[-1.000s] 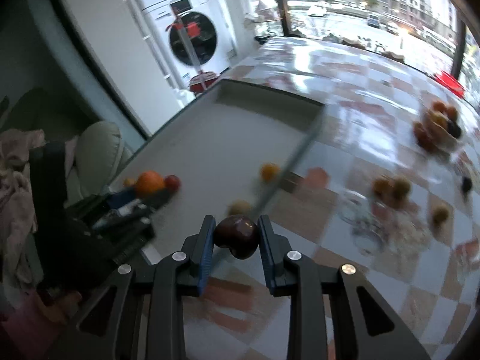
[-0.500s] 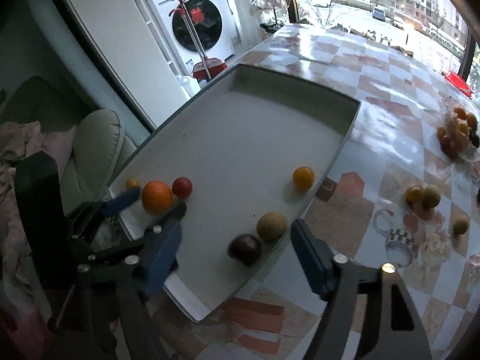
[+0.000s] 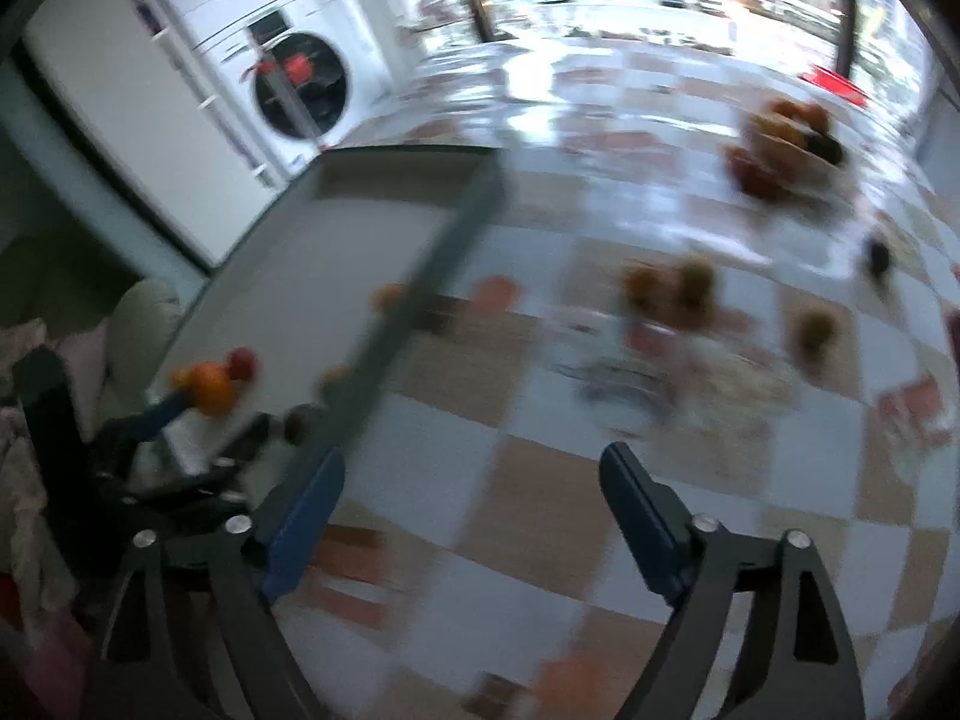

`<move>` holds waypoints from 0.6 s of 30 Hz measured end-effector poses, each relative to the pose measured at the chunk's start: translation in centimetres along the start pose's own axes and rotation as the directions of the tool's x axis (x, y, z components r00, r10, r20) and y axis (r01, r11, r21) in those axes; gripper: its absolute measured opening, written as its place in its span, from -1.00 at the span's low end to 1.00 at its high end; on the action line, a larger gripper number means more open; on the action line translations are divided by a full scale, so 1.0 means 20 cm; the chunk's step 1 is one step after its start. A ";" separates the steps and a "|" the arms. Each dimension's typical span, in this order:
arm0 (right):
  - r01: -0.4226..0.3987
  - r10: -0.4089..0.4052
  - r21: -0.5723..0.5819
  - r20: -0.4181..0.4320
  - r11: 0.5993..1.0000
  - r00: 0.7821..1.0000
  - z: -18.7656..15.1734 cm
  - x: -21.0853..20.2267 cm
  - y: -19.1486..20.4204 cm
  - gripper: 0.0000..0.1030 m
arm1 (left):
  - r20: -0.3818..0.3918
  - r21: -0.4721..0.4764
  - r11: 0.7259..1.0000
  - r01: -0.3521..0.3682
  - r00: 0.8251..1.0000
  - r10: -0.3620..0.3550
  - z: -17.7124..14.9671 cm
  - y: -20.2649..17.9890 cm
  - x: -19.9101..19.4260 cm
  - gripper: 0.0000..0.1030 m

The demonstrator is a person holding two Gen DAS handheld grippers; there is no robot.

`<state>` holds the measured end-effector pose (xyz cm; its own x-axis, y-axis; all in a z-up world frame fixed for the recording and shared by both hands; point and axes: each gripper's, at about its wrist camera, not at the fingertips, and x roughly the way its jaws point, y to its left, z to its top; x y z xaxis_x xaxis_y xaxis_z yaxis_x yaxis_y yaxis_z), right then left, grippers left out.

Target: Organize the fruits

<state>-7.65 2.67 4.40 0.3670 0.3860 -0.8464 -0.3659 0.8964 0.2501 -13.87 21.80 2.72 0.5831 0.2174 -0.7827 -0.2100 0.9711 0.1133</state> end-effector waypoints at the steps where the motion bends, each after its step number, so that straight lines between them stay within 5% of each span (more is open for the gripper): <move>1: 0.025 -0.025 0.029 0.009 0.999 1.000 -0.02 -0.02 -0.07 0.75 | -0.001 0.011 1.000 -0.006 1.000 0.006 0.00 -0.01 0.00 0.67; 10: 0.158 -0.167 0.182 0.033 0.970 0.985 -0.15 -0.12 -0.55 0.75 | -0.016 0.051 0.998 -0.027 0.999 0.028 0.02 -0.11 -0.04 0.78; 13: 0.227 -0.238 0.189 0.038 0.955 0.971 -0.19 -0.15 -0.64 0.75 | 0.064 0.012 0.998 -0.066 0.996 0.065 0.06 -0.14 -0.13 0.78; 18: 0.366 -0.379 0.151 0.062 0.918 0.924 -0.24 -0.16 -0.78 0.75 | 0.116 0.053 0.995 0.086 0.989 -0.092 0.15 -0.36 -0.24 0.78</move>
<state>-7.15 -13.56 0.90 0.5304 0.0306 -0.8472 -0.0720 0.9974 -0.0090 -12.77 14.08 7.55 0.6869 0.1371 -0.7137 -0.1170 0.9901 0.0775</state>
